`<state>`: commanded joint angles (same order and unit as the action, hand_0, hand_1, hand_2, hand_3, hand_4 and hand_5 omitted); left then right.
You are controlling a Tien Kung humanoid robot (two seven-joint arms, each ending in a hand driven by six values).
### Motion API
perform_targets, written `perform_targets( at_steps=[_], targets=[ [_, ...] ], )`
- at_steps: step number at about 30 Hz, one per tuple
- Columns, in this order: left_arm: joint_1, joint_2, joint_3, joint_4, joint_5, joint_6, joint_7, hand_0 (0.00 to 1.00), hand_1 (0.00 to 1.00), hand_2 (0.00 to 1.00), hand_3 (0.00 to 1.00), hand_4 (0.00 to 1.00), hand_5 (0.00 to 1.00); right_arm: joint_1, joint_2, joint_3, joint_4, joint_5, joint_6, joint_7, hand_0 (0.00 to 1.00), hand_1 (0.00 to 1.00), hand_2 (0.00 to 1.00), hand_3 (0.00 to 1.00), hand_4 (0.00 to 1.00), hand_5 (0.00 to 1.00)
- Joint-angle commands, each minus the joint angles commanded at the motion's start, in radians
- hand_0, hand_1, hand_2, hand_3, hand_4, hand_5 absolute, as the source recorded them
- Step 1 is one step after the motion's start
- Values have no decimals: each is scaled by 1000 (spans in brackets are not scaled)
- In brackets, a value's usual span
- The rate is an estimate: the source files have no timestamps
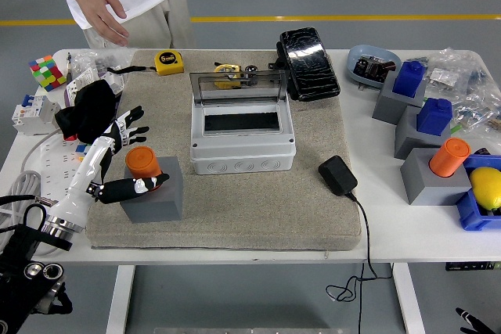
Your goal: Fetch the battery,place it into the box,close the lid of the box
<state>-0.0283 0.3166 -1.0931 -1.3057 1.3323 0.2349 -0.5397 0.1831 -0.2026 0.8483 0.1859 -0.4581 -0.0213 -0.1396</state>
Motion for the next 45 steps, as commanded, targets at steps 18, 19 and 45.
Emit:
perform_targets(
  at_steps=[18, 19, 45],
  targets=[
    [-18, -17, 25, 26, -83, -41, -14, 362, 462, 521, 634, 998, 2, 2, 2, -15, 0, 6, -1, 0, 647, 705, 695, 577, 951, 536],
    [-21, -17, 29, 28, -89, -44, -17, 282, 337, 404, 482, 998, 2, 2, 1, -18, 0, 7, -1, -1, 647, 705, 695, 576, 951, 537],
    [-65, -34, 73, 66, -139, -24, -90, 119, 111, 195, 210, 826, 2, 1, 4, -31, 0, 13, -5, -1, 647, 705, 695, 578, 951, 535]
  ],
)
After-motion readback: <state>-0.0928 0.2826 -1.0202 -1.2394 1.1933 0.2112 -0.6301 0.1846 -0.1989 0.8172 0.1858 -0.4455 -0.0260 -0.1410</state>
